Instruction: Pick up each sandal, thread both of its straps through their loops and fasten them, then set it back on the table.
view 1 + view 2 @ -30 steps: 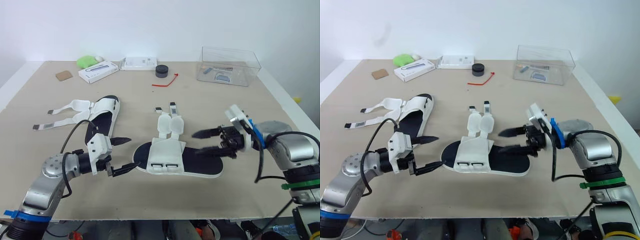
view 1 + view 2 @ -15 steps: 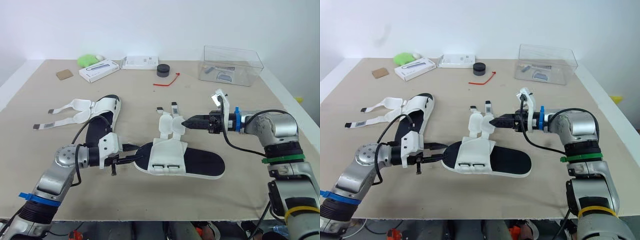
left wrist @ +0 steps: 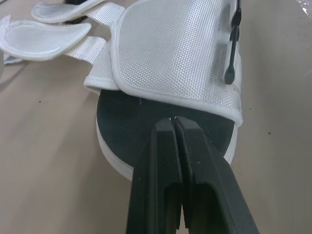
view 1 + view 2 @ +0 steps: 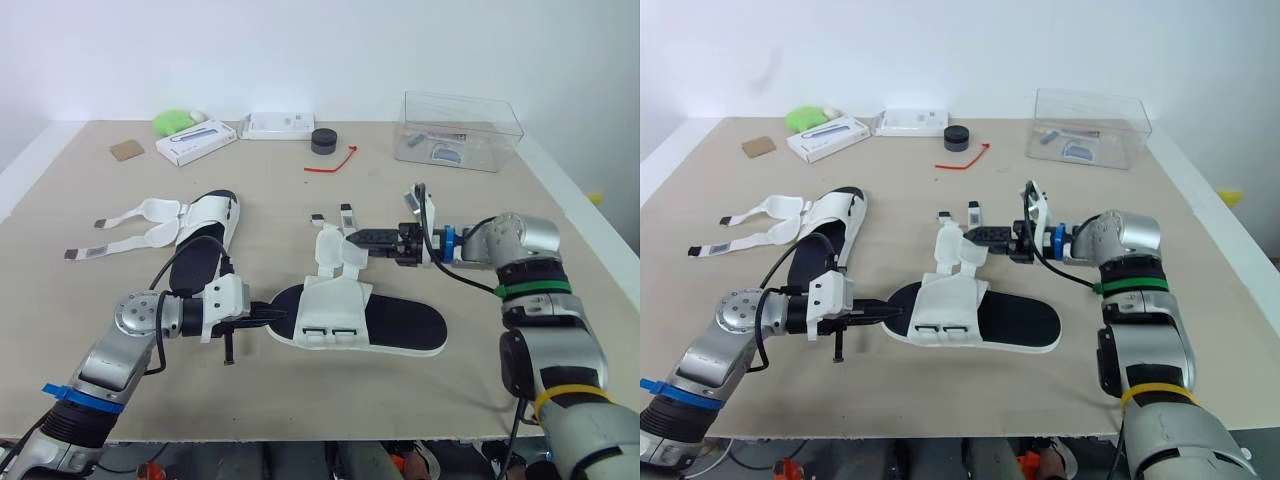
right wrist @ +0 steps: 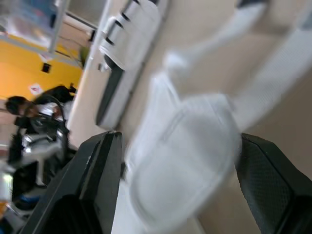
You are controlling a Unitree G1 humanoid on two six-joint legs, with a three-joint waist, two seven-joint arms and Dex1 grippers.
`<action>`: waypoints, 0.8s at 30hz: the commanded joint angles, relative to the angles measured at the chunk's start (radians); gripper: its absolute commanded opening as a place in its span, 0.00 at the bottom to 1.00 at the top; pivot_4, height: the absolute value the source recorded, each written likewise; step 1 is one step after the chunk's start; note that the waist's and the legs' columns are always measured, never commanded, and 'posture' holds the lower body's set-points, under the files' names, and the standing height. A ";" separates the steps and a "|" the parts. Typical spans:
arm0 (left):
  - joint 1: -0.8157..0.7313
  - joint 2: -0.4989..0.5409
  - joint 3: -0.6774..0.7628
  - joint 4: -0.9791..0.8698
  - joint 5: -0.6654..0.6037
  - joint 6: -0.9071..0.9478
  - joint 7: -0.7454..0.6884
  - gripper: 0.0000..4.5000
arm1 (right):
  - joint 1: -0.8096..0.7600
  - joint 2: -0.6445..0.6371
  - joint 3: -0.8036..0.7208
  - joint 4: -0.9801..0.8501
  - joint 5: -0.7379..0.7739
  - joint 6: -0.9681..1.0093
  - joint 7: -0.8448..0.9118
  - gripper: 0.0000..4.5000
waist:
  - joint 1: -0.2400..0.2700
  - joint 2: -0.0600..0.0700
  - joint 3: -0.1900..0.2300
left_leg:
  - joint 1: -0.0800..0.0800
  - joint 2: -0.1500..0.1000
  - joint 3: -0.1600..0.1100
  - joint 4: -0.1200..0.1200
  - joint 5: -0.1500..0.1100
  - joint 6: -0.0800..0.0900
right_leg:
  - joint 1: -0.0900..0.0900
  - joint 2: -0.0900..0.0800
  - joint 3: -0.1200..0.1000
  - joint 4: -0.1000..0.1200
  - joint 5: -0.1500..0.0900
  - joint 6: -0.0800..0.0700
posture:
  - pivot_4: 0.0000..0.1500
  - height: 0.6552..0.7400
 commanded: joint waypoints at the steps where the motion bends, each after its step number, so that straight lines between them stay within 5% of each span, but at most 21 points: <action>1: -0.018 0.001 0.009 -0.016 0.003 -0.021 0.001 0.03 | -0.073 0.027 -0.085 0.114 0.002 -0.057 -0.048 0.83 | 0.000 0.000 0.000 | 0.000 0.000 0.000 0.000 0.000 0.000 | 0.000 0.000 0.000 0.000 0.000 0.000 | 1.00 1.00; 22: -0.005 -0.016 0.007 -0.013 0.007 -0.035 0.027 0.03 | -0.219 0.073 -0.156 0.385 -0.104 -0.299 -0.051 0.83 | 0.000 0.000 0.000 | -0.001 -0.001 0.000 -0.001 -0.001 0.001 | 0.000 -0.001 0.001 -0.001 0.000 0.000 | 1.00 1.00; 24: -0.005 -0.015 0.006 -0.011 0.009 -0.037 0.026 0.00 | -0.221 0.075 -0.158 0.388 -0.110 -0.316 -0.048 0.68 | 0.000 0.000 0.000 | -0.001 -0.001 0.000 -0.001 -0.001 0.001 | 0.000 -0.001 0.001 -0.001 0.000 0.000 | 1.00 1.00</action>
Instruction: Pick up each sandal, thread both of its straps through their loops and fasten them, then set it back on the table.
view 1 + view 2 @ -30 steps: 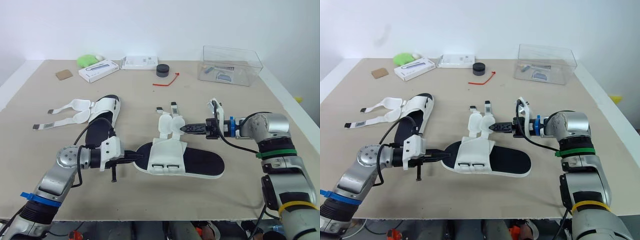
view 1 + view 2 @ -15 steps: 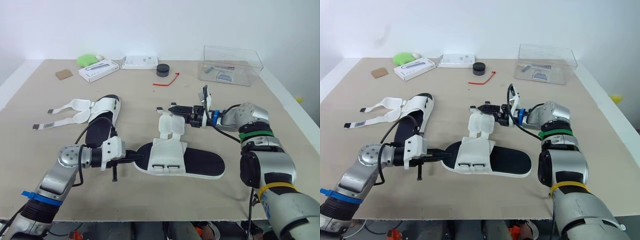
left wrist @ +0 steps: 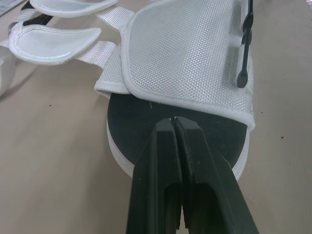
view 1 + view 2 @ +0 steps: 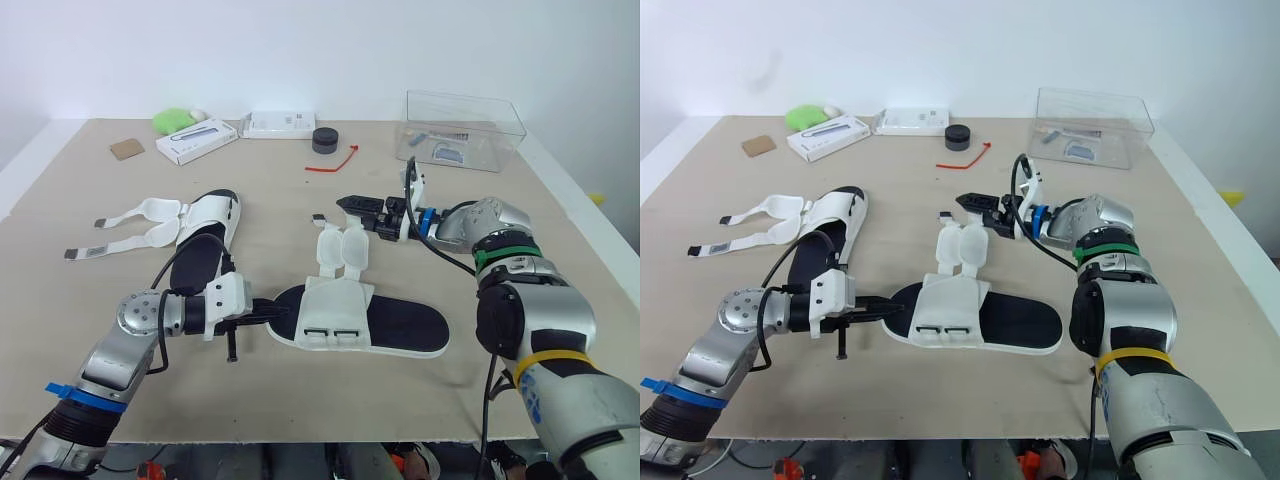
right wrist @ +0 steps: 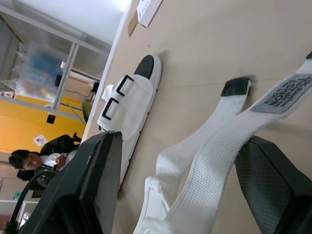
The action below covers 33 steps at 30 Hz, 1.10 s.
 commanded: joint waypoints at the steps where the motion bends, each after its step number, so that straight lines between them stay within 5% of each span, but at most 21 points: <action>1: -0.001 -0.003 0.008 -0.011 0.002 -0.021 0.002 0.00 | -0.038 0.004 -0.021 -0.002 -0.012 -0.046 0.033 0.64 | 0.000 0.000 0.000 | 0.000 0.000 0.000 0.000 0.000 0.000 | 0.000 0.000 0.000 0.000 0.000 0.000 | 1.00 1.00; 7: 0.004 0.001 0.009 -0.011 0.005 -0.024 0.000 0.00 | -0.025 0.005 0.022 -0.046 -0.057 -0.121 0.142 0.02 | 0.000 0.000 0.000 | 0.000 0.000 0.000 0.000 0.000 0.000 | 0.000 0.000 0.000 0.000 0.000 0.000 | 1.00 1.00; 10: 0.007 0.003 0.009 -0.012 0.005 -0.023 0.000 0.00 | 0.013 0.002 0.073 -0.118 -0.092 -0.229 0.233 0.02 | 0.000 0.000 0.000 | 0.000 0.000 0.000 0.000 0.000 0.000 | 0.000 0.000 0.000 0.000 0.000 0.000 | 1.00 1.00; 14: 0.018 0.010 0.014 -0.021 0.004 -0.021 0.001 0.00 | 0.321 -0.021 0.227 -0.615 -0.162 -0.713 0.482 0.02 | 0.003 0.001 0.000 | 0.000 0.000 -0.002 0.000 -0.001 0.000 | 0.001 0.000 -0.002 0.000 0.000 0.001 | 1.00 1.00; 17: 0.028 0.013 0.016 -0.029 0.001 -0.020 0.003 0.00 | 0.462 -0.024 0.264 -0.753 -0.226 -1.104 0.517 0.02 | 0.003 0.001 0.000 | -0.001 0.000 -0.002 0.000 -0.002 -0.002 | -0.001 -0.003 -0.002 0.000 -0.001 0.002 | 1.00 1.00; 28: 0.003 -0.010 -0.007 -0.003 0.007 -0.023 0.000 0.00 | 0.375 -0.076 0.353 -0.448 -0.432 -2.347 0.415 0.02 | 0.001 0.001 0.001 | 0.006 0.000 0.002 0.001 -0.001 -0.004 | 0.003 0.000 0.000 0.001 0.000 0.001 | 1.00 1.00; 33: 0.002 -0.018 -0.011 0.000 0.012 -0.025 -0.006 0.00 | 0.337 -0.121 0.427 -0.458 -0.511 -2.565 0.271 0.02 | 0.001 0.001 0.001 | 0.008 0.001 0.004 0.000 -0.001 -0.004 | 0.004 -0.002 0.005 0.001 -0.001 0.000 | 1.00 1.00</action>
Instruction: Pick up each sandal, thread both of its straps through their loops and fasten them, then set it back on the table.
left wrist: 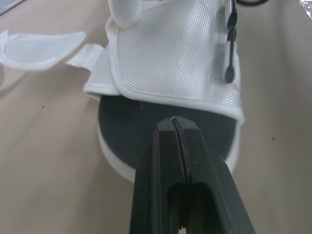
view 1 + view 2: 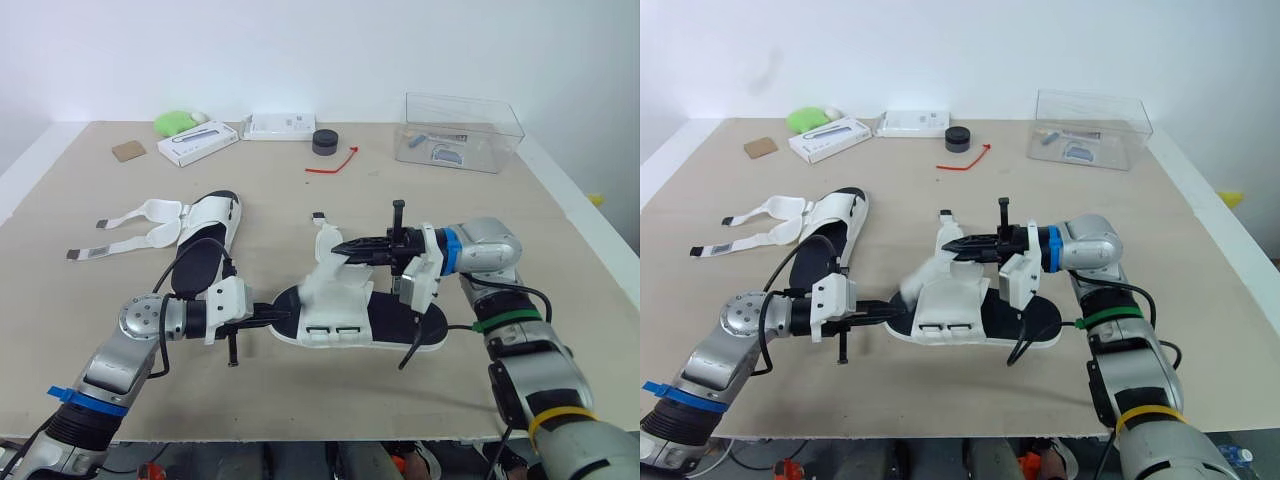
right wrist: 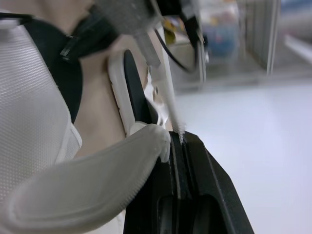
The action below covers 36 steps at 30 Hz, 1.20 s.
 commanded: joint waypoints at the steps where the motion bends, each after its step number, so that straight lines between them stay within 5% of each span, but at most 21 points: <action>1: -0.009 -0.001 -0.006 -0.004 0.008 -0.018 -0.005 0.00 | -0.017 -0.033 0.036 -0.069 -0.057 -0.091 -0.109 0.02 | 0.000 0.000 0.000 | 0.000 0.000 0.001 0.000 0.000 0.000 | 0.000 -0.001 0.001 0.000 0.000 0.000 | 1.00 1.00; 7: -0.008 -0.005 -0.007 -0.003 0.011 -0.018 -0.008 0.00 | -0.045 -0.073 0.108 -0.016 -0.122 -0.091 -0.257 0.02 | 0.000 0.000 0.000 | 0.004 0.001 0.006 0.000 0.000 0.000 | 0.000 -0.001 0.005 0.003 0.000 -0.001 | 1.00 1.00; 10: -0.011 -0.006 -0.006 0.000 0.011 -0.016 -0.011 0.00 | -0.079 -0.096 0.183 0.024 -0.068 -0.069 -0.321 0.16 | 0.000 0.000 0.000 | 0.006 0.001 0.009 0.000 0.000 0.000 | 0.000 0.000 0.008 0.003 0.000 -0.001 | 1.00 1.00; 15: -0.019 -0.008 -0.007 0.011 0.017 -0.016 -0.013 0.00 | -0.089 -0.172 0.317 0.008 0.054 -0.001 -0.360 0.60 | -0.001 0.000 0.000 | 0.007 0.001 0.013 -0.001 0.000 0.001 | 0.000 0.000 0.012 0.003 -0.001 -0.002 | 1.00 1.00; 23: -0.022 -0.010 -0.011 0.021 0.019 -0.018 -0.014 0.00 | 0.012 -0.357 0.365 -0.049 0.273 0.177 -0.273 0.60 | 0.000 0.000 0.000 | 0.007 0.001 0.014 -0.001 -0.002 0.003 | 0.000 0.000 0.013 0.002 0.000 0.001 | 1.00 1.00; 28: -0.023 -0.008 -0.011 0.027 0.017 -0.018 -0.018 0.00 | 0.183 -0.485 0.237 -0.390 0.662 1.011 -0.141 0.60 | 0.002 0.000 0.000 | 0.007 0.002 0.014 -0.001 -0.002 0.003 | 0.000 0.000 0.014 0.002 0.001 0.002 | 1.00 1.00; 32: -0.030 -0.009 -0.012 0.032 0.011 -0.014 -0.019 0.00 | 0.346 -0.797 0.209 -1.016 1.328 1.947 -0.255 0.60 | 0.004 0.006 0.002 | 0.005 0.002 0.012 -0.002 -0.002 0.003 | -0.001 -0.001 0.012 0.002 0.000 0.001 | 1.00 1.00; 36: -0.036 -0.009 -0.015 0.035 0.008 -0.011 -0.024 0.00 | 0.403 -0.824 0.125 -1.180 1.533 2.197 -0.363 0.60 | -0.003 -0.002 0.000 | 0.006 0.006 0.010 -0.005 -0.003 0.003 | -0.001 0.003 0.008 0.001 -0.006 0.005 | 1.00 1.00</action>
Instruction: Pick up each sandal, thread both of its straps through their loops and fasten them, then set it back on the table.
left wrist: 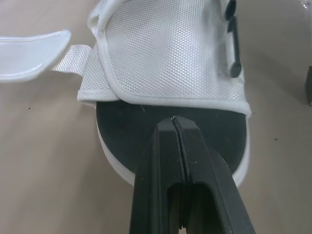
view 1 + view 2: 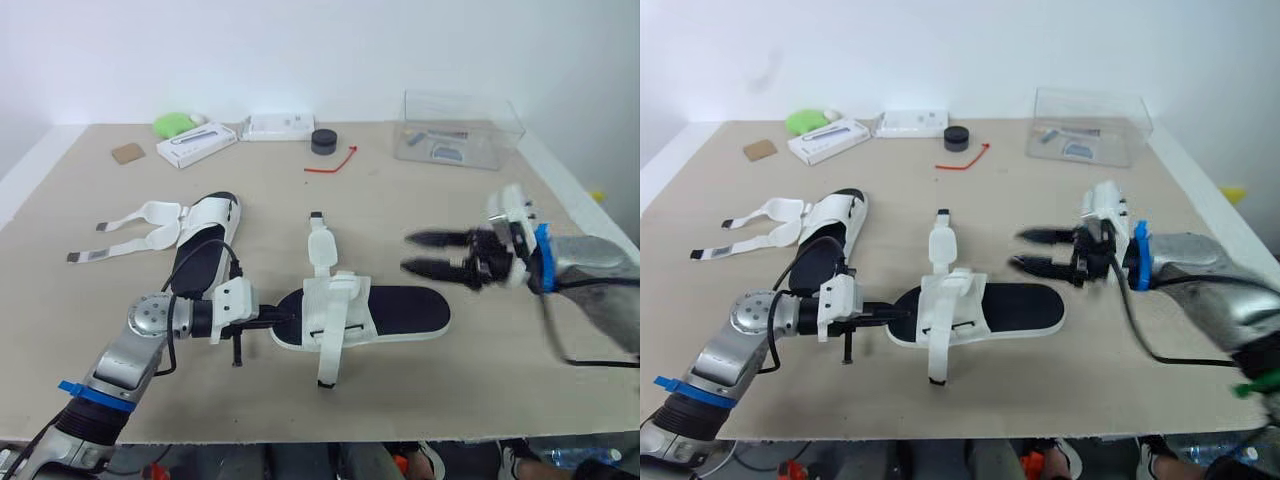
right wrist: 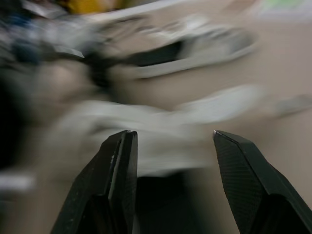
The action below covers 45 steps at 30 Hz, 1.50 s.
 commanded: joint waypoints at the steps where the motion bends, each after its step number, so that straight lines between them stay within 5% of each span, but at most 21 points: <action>1: -0.008 0.005 0.010 -0.003 -0.008 -0.002 -0.006 0.00 | 0.026 0.017 -0.095 -0.086 0.184 0.212 -0.112 0.60 | 0.000 -0.001 0.000 | 0.001 0.000 0.000 0.000 0.000 0.000 | 0.000 0.001 0.000 0.000 0.000 0.000 | 1.00 1.00; 12: -0.024 0.006 0.011 0.011 -0.010 0.000 -0.022 0.00 | 0.082 0.226 -0.095 -0.107 0.096 0.520 -0.399 0.60 | 0.005 -0.004 -0.001 | -0.002 -0.003 0.001 0.001 0.002 0.000 | -0.002 -0.001 0.003 -0.001 0.001 0.006 | 1.00 1.00; 40: -0.007 0.014 0.018 -0.010 -0.004 0.008 -0.011 0.00 | 0.093 0.517 -0.176 -0.162 0.026 0.717 -0.557 0.60 | 0.004 -0.005 -0.001 | -0.003 -0.004 0.000 0.001 0.001 0.000 | -0.002 -0.001 0.003 -0.002 0.001 0.006 | 1.00 1.00; 43: -0.005 0.013 0.018 -0.009 -0.003 0.006 -0.011 0.00 | 0.094 0.527 -0.182 -0.165 0.020 0.726 -0.563 0.43 | 0.004 -0.005 -0.001 | -0.003 -0.004 0.000 0.001 0.001 0.000 | -0.002 -0.001 0.002 -0.002 0.001 0.006 | 1.00 1.00; 45: -0.005 0.012 0.017 -0.010 -0.002 0.006 -0.009 0.00 | 0.097 0.536 -0.188 -0.165 0.026 0.729 -0.570 0.22 | 0.004 -0.005 -0.001 | -0.003 -0.004 0.000 0.001 0.001 0.000 | -0.002 -0.001 0.002 -0.002 0.001 0.006 | 1.00 1.00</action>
